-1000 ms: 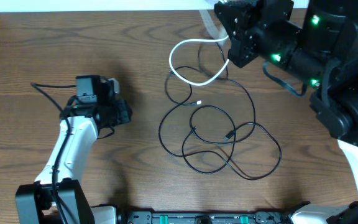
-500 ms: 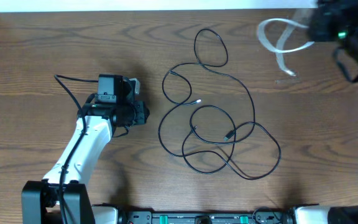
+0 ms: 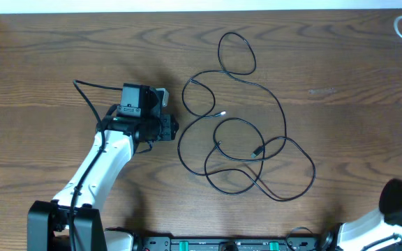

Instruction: Untangle cables

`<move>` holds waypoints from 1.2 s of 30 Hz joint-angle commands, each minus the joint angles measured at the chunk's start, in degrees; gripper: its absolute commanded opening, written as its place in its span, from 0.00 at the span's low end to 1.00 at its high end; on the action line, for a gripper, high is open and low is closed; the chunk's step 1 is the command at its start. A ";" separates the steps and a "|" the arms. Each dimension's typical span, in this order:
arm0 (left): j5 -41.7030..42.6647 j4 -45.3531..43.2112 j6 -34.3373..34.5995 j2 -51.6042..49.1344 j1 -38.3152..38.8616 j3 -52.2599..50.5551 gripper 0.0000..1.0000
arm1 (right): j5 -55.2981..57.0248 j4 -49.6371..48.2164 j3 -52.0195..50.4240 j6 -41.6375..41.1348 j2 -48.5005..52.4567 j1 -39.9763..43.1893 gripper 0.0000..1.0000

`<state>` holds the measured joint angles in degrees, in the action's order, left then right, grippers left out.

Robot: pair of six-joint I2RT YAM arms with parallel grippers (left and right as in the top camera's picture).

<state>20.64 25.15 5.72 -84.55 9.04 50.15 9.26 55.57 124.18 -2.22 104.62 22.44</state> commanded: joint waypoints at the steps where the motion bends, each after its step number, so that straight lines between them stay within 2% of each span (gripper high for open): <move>1: -0.61 -0.87 -0.79 0.46 0.28 0.33 0.45 | -1.25 -0.33 0.55 1.01 4.04 3.06 0.01; 13: -0.59 -0.33 -0.76 0.46 0.28 0.33 0.43 | -2.01 -2.89 0.55 1.03 19.56 13.51 0.01; 26: -0.59 -0.35 -0.76 0.46 0.33 0.33 0.43 | -6.08 0.07 0.50 -3.54 23.98 26.58 0.01; 27: -0.59 -0.35 -0.76 0.46 0.33 0.33 0.43 | -7.87 0.24 0.50 -3.54 23.98 27.10 0.16; 28: -0.59 -0.35 -0.76 0.46 0.33 0.33 0.43 | -10.58 0.61 0.50 -3.54 23.98 27.63 0.77; 29: -0.59 -0.35 -0.76 0.46 0.33 0.33 0.43 | -11.98 0.92 0.50 -3.56 23.98 27.85 0.99; 32: -0.55 -0.31 -0.74 0.46 0.33 0.33 0.43 | -13.94 2.80 0.46 -4.94 23.98 27.80 0.99; 36: 0.98 0.46 -0.74 0.46 0.55 0.33 0.43 | -15.28 7.89 0.33 -12.59 23.98 26.80 0.99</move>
<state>20.69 25.04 5.72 -84.55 9.13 50.15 -2.59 61.56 124.18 -8.34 127.50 50.24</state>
